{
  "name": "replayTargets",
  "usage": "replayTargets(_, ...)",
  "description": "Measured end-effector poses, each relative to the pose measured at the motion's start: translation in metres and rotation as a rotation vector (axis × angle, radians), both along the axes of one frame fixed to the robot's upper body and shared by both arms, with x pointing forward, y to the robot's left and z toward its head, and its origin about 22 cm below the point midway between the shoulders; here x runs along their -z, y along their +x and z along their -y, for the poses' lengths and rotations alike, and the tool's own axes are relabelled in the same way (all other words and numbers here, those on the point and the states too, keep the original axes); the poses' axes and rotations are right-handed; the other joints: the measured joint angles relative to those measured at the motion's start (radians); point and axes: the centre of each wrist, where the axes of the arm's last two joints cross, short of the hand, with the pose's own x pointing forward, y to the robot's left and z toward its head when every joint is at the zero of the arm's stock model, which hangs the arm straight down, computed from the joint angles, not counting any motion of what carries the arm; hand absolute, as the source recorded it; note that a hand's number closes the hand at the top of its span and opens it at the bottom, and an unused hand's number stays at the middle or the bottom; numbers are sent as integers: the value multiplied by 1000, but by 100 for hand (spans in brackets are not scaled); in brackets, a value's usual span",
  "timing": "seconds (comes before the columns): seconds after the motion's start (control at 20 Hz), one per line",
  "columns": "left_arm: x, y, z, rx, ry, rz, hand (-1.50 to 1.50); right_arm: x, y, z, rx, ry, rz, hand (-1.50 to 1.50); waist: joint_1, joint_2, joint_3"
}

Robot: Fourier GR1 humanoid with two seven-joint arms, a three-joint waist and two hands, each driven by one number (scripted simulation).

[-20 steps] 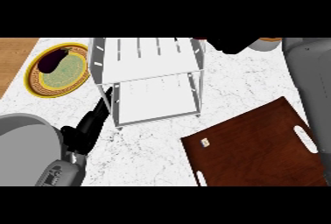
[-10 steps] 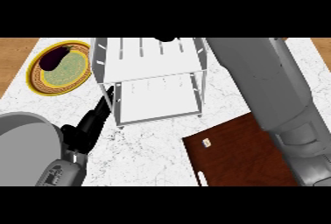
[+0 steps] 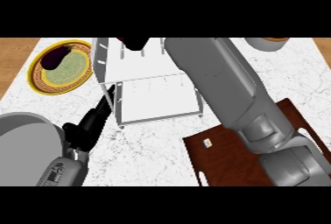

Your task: Pick the can from the tray and place it in the tiered basket

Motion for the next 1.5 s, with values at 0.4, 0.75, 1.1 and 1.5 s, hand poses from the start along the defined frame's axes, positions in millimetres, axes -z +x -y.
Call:
replayTargets(0.4, -2, 2, 3, 14, 2, 5, 0, 8, 5, -13, -4, 100, -148, 150, 16, 0, -1)
replayTargets(0.75, 0, 3, 3, 10, 4, -3, 0, 12, 11, -6, 51, 247, -404, -150, 14, -5, 0)
replayTargets(1.1, 1, 1, -2, -9, -2, -10, 0, 15, 11, -3, 152, 381, -351, -150, -6, -6, 0)
replayTargets(1.5, 3, -6, -10, -35, 1, -6, 0, -9, 32, 71, 455, 488, -74, -150, -34, -9, 2)
